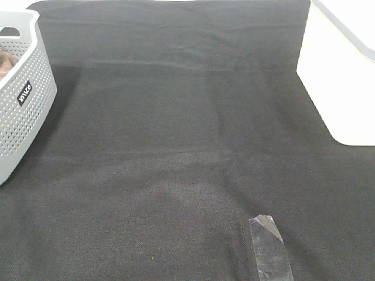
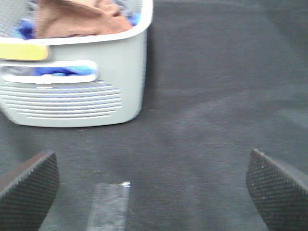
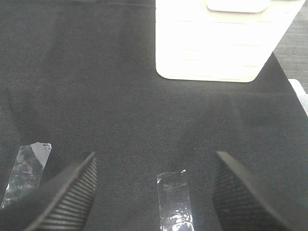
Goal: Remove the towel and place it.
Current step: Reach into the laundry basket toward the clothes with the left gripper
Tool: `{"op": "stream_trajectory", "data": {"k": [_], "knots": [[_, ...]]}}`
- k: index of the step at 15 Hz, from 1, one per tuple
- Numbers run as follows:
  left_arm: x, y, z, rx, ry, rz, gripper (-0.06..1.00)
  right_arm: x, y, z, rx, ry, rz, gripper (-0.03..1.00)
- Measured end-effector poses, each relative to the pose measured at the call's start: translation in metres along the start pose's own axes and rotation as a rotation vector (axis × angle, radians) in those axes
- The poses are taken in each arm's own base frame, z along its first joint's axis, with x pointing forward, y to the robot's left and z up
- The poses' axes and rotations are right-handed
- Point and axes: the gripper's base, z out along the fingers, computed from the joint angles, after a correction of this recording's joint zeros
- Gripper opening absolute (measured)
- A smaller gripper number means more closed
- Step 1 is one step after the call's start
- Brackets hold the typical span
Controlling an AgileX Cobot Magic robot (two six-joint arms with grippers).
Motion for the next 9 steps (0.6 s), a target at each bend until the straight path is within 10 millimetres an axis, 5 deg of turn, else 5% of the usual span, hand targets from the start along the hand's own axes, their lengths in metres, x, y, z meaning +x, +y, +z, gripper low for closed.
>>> {"op": "stream_trajectory", "data": {"k": [9], "knots": [[0.0, 0.0028, 0.0, -0.031, 0.0, 0.025, 0.99, 0.0, 0.0, 0.0, 0.0, 0.0, 0.0, 0.65]]}}
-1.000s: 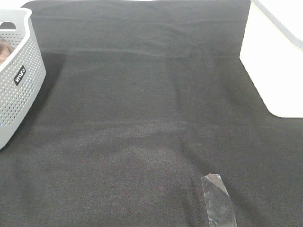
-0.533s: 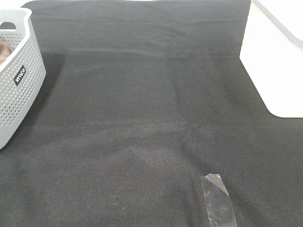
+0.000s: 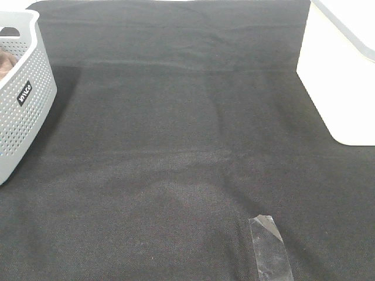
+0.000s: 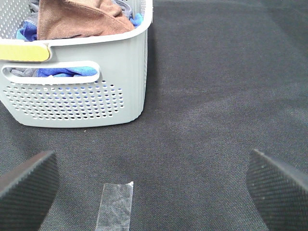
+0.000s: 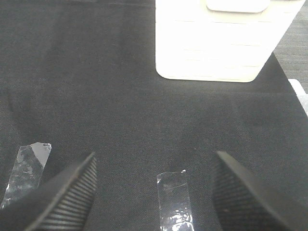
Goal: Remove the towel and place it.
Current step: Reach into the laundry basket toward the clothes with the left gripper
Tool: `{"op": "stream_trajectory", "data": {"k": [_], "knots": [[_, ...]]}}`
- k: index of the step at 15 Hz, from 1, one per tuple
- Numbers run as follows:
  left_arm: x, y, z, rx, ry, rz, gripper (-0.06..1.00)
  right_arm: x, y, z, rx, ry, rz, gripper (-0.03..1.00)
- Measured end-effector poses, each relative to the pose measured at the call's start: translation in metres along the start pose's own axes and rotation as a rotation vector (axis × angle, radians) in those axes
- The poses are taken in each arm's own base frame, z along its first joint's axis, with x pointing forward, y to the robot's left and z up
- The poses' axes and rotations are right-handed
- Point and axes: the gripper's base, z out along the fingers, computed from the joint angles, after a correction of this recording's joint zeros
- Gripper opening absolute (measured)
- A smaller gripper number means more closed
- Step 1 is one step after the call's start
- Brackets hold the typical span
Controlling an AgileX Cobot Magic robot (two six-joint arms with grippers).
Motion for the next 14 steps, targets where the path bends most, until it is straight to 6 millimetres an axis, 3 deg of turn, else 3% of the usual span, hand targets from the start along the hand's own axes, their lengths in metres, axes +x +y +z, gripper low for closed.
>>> {"op": "stream_trajectory", "data": {"k": [14], "knots": [[0.0, 0.0001, 0.0, -0.001, 0.0, 0.001, 0.99, 0.0, 0.0, 0.0, 0.0, 0.0, 0.0, 0.65]]}}
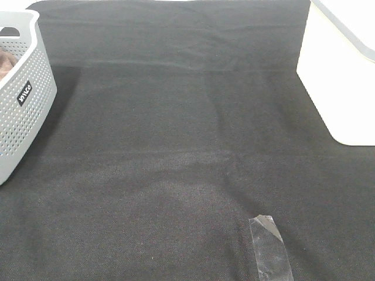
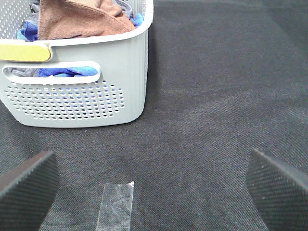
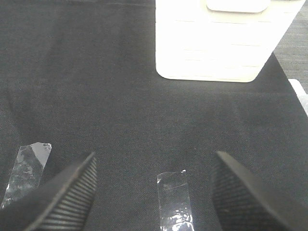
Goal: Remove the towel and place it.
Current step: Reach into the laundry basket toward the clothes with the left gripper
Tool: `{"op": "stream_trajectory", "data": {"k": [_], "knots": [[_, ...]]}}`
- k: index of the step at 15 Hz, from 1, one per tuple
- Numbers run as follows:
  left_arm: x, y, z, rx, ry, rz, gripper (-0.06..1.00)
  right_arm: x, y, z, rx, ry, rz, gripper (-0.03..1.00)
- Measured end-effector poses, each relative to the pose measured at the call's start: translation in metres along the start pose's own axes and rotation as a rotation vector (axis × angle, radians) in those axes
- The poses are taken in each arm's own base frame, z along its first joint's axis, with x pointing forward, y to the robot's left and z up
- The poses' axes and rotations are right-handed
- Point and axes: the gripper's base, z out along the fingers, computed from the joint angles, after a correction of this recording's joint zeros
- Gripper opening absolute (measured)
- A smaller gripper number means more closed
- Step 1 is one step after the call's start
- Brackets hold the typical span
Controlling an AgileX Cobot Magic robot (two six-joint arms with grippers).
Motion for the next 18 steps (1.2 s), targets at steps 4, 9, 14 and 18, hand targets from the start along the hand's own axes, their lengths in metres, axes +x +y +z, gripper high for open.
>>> {"op": "stream_trajectory", "data": {"k": [4, 9, 14, 18], "knots": [[0.0, 0.0, 0.0, 0.0, 0.0, 0.0, 0.99, 0.0, 0.0, 0.0, 0.0, 0.0, 0.0, 0.65], [0.0, 0.0, 0.0, 0.0, 0.0, 0.0, 0.99, 0.0, 0.0, 0.0, 0.0, 0.0, 0.0, 0.65], [0.0, 0.0, 0.0, 0.0, 0.0, 0.0, 0.99, 0.0, 0.0, 0.0, 0.0, 0.0, 0.0, 0.65], [0.0, 0.0, 0.0, 0.0, 0.0, 0.0, 0.99, 0.0, 0.0, 0.0, 0.0, 0.0, 0.0, 0.65]]}}
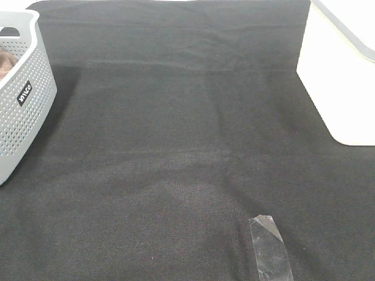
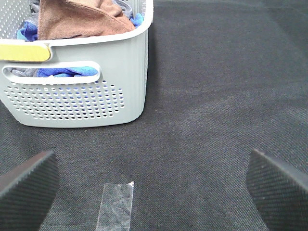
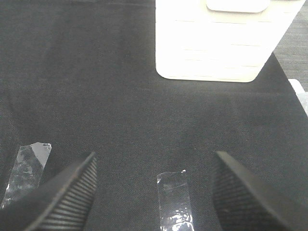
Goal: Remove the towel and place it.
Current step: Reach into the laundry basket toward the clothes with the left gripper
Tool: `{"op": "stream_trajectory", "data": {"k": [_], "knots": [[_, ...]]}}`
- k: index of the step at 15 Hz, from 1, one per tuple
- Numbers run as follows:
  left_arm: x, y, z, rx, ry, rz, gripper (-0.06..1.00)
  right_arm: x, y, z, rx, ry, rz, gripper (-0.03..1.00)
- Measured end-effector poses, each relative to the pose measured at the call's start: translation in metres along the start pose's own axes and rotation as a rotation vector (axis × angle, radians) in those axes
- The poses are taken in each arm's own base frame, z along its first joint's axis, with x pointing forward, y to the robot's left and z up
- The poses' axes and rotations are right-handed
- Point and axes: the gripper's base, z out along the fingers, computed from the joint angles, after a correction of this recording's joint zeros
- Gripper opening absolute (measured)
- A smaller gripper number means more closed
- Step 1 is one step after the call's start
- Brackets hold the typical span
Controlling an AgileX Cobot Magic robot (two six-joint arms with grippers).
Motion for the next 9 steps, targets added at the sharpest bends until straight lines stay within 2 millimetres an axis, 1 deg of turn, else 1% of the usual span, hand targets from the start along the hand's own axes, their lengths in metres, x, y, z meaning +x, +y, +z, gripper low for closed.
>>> {"op": "stream_trajectory", "data": {"k": [4, 5, 7, 8, 9], "knots": [[0.0, 0.0, 0.0, 0.001, -0.001, 0.0, 0.99, 0.0, 0.0, 0.0, 0.0, 0.0, 0.0, 0.65], [-0.003, 0.0, -0.003, 0.001, -0.014, 0.0, 0.99, 0.0, 0.0, 0.0, 0.0, 0.0, 0.0, 0.65], [-0.018, -0.001, -0.011, -0.001, -0.029, 0.066, 0.99, 0.0, 0.0, 0.0, 0.0, 0.0, 0.0, 0.65], [-0.031, -0.001, -0.011, -0.001, -0.01, 0.129, 0.99, 0.0, 0.0, 0.0, 0.0, 0.0, 0.0, 0.65], [-0.037, -0.001, -0.011, -0.001, -0.001, 0.159, 0.99, 0.0, 0.0, 0.0, 0.0, 0.0, 0.0, 0.65]]}}
